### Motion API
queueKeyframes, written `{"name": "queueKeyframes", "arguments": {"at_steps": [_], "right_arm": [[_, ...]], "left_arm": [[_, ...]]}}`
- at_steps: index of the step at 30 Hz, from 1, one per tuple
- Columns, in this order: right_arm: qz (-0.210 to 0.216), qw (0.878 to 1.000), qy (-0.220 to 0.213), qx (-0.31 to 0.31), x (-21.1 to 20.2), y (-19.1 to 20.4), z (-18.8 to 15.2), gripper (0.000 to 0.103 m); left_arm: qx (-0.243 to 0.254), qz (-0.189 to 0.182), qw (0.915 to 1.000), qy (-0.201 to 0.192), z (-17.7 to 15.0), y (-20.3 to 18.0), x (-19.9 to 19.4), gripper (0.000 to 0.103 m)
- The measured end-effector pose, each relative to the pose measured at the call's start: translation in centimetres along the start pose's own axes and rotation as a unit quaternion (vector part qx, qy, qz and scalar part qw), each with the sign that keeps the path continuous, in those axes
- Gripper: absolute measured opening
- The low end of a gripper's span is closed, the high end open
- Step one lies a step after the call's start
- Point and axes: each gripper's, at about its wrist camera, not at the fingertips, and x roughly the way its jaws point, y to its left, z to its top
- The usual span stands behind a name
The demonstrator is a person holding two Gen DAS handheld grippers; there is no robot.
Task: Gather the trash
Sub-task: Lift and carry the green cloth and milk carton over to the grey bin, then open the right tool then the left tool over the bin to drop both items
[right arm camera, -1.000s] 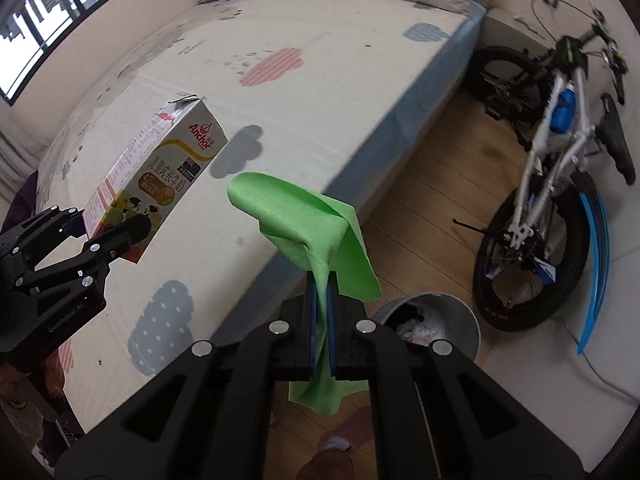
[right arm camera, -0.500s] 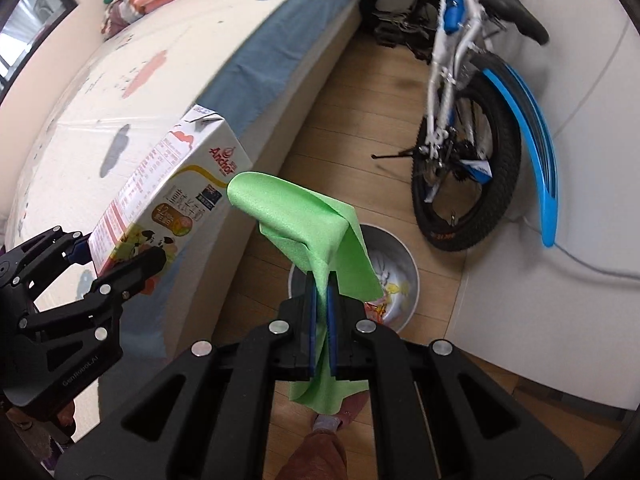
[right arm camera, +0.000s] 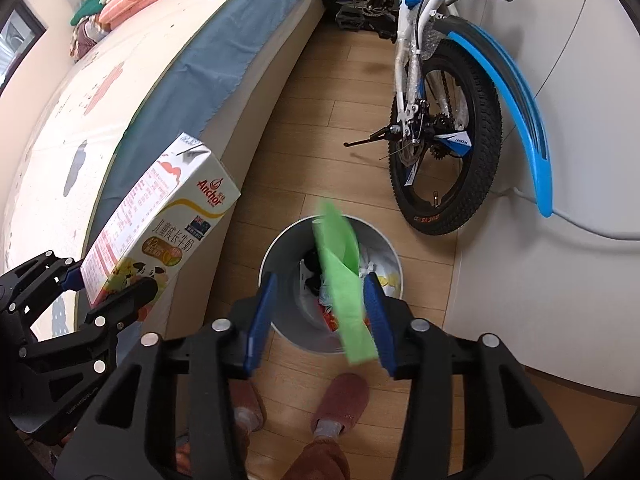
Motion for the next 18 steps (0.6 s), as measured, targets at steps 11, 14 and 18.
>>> {"name": "queueKeyframes", "arguments": {"at_steps": [11, 14, 18], "right_arm": [[-0.016, 1.0, 0.003, 0.016, -0.5, -1.7, -0.1, 0.046], [-0.017, 1.0, 0.003, 0.021, -0.8, -2.1, -0.5, 0.047], [-0.018, 1.0, 0.001, 0.025, -1.2, -2.6, -1.0, 0.052]], "left_arm": [[0.022, -0.006, 0.9997, 0.009, 0.0, -1.0, 1.0, 0.04], [0.03, -0.021, 0.9993, 0.009, 0.2, -1.5, 1.4, 0.043], [0.038, -0.019, 0.9991, 0.002, 0.9, -2.4, 2.0, 0.068]]}}
